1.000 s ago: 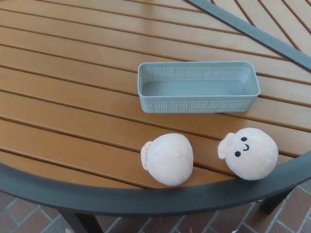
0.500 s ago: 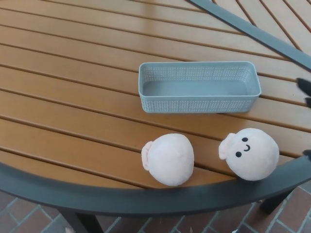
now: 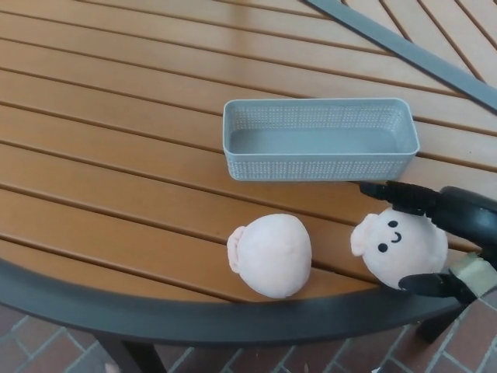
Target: The robot walks towards a desk kept outside and uses its right hand to pick up two emotional support dumplings one after the other and puts it in a container kept in front of it on the desk
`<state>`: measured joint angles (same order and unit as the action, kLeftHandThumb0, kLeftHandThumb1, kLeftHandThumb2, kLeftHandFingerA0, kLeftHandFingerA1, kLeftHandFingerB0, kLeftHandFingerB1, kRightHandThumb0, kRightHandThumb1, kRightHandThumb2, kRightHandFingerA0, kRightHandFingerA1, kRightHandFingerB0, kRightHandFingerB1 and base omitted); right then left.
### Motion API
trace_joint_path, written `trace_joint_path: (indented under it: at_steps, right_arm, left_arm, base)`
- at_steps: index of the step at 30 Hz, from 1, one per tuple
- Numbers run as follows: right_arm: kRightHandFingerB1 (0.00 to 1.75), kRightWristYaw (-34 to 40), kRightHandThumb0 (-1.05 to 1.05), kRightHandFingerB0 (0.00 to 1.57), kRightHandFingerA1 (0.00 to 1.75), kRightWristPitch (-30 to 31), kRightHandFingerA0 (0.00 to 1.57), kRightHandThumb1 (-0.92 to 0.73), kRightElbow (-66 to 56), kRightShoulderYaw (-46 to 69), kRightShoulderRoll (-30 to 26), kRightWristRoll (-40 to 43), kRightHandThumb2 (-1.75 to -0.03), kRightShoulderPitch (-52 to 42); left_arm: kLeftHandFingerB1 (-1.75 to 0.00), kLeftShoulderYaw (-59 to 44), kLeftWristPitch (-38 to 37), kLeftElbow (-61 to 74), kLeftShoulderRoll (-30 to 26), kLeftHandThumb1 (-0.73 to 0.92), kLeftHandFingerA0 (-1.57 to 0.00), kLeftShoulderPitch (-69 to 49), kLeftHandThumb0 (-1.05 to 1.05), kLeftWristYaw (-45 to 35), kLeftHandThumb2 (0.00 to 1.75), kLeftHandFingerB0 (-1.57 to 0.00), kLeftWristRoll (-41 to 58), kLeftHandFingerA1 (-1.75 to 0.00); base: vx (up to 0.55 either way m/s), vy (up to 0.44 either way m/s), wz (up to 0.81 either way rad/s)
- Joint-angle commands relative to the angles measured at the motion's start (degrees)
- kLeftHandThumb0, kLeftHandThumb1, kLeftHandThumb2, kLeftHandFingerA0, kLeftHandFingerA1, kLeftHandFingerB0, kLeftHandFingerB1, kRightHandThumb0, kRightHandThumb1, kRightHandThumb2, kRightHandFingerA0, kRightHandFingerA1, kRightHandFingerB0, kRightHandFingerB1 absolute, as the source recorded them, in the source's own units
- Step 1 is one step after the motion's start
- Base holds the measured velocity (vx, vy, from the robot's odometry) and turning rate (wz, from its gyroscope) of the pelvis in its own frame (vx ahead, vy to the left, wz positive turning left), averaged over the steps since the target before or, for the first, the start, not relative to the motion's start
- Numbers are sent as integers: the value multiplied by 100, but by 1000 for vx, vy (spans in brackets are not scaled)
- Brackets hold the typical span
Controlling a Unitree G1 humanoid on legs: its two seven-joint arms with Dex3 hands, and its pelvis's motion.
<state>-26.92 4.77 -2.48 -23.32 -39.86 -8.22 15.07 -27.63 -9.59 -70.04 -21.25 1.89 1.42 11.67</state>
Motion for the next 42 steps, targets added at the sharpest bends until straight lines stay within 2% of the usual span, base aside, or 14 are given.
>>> trace_joint_path:
  at_steps: [1, 16, 17, 21, 23, 24, 25, 27, 28, 29, 30, 34, 35, 42]
  right_arm:
    - [0, -145, -99, 0, 10, 145, 0, -55, 249, -249, 146, -670, -94, 195]
    - [19, 960, -90, 1, 15, -435, 0, -51, 904, -1188, 79, -2984, -90, 635]
    - [40, 1149, -87, 7, 0, -427, 0, -37, 993, -1308, 84, -3225, -69, 670]
    - [40, 1455, -87, 7, 0, -418, 0, -37, 1144, -1495, 96, -3602, -69, 727]
    - [43, 1422, -62, 15, 0, -119, 0, -32, 1259, -1858, 80, -4240, -60, 831]
    - [46, 1466, -26, 23, 7, 15, 0, -30, 1301, -1991, 66, -4515, -56, 849]
    - [40, 1542, -6, 41, 36, 108, 0, -50, 1321, -2022, 59, -4625, -55, 829]
    - [40, 1659, -6, 41, 36, 227, 0, -50, 1352, -2056, 55, -4740, -55, 801]
    - [45, 1794, -19, 64, 63, 198, 9, -63, 1407, -2032, 70, -4712, -58, 807]
    - [45, 1897, -19, 64, 63, 178, 9, -63, 1449, -2016, 81, -4692, -58, 811]
    - [56, 2207, -16, 78, 71, 111, 33, -66, 1542, -1972, 86, -4669, -63, 795]
    - [56, 2562, -16, 78, 71, 39, 33, -66, 1650, -1940, 85, -4684, -63, 772]
    - [73, 3311, -15, 90, 119, -425, 75, -59, 1947, -1886, 71, -4594, -68, 807]
    - [77, 4742, -21, 95, 129, -1287, 91, -56, 2319, -1978, -13, -4777, -67, 794]
  left_arm:
    - [-61, 17, -250, 12, -29, 61, -83, 33, -12, 78, 62, -78, 12, -78]
    - [-60, 83, -306, 30, -59, 63, -81, 10, -13, -19, 63, -76, -28, -76]
    - [-59, 85, -290, 39, -58, 63, -81, 16, -17, -13, 57, -78, -27, -77]
    - [-59, 91, -268, 52, -58, 63, -81, 24, -17, -3, 57, -78, -21, -77]
    - [-60, 104, -290, 10, -71, 62, -87, 20, -16, -26, 62, -80, -34, -78]
    - [-59, 113, -293, 4, -77, 64, -84, 12, -17, -42, 58, -79, -40, -76]
    - [-60, 102, -298, 20, -58, 60, -82, 1, -21, -47, 56, -78, -22, -77]
    - [-60, 84, -307, 44, -28, 60, -82, -13, -21, -50, 56, -78, 7, -77]
    - [-62, 87, -322, 44, -32, 62, -80, -18, -10, -29, 67, -77, -1, -77]
    - [-62, 90, -334, 43, -35, 62, -80, -22, -10, -13, 67, -77, -8, -77]
    - [-61, 93, -352, 38, -32, 61, -82, -44, -13, -1, 62, -78, -15, -79]
    - [-61, 95, -363, 32, -23, 61, -82, -71, -13, -8, 62, -78, -15, -79]
    - [-59, 139, -401, 43, -27, 55, -81, -95, -29, -39, 56, -79, -56, -79]
    - [-59, 162, -426, -1, -8, 56, -77, -123, -26, -55, 56, -77, -48, -77]
  base:
    - [0, 0, 0]
    - [0, 0, 0]
    - [0, 0, 0]
    - [0, 0, 0]
    - [0, 0, 0]
    - [0, 0, 0]
    - [0, 0, 0]
    - [0, 0, 0]
    - [0, 0, 0]
    - [0, 0, 0]
    - [0, 0, 0]
    - [0, 0, 0]
    - [0, 0, 0]
    - [0, 0, 0]
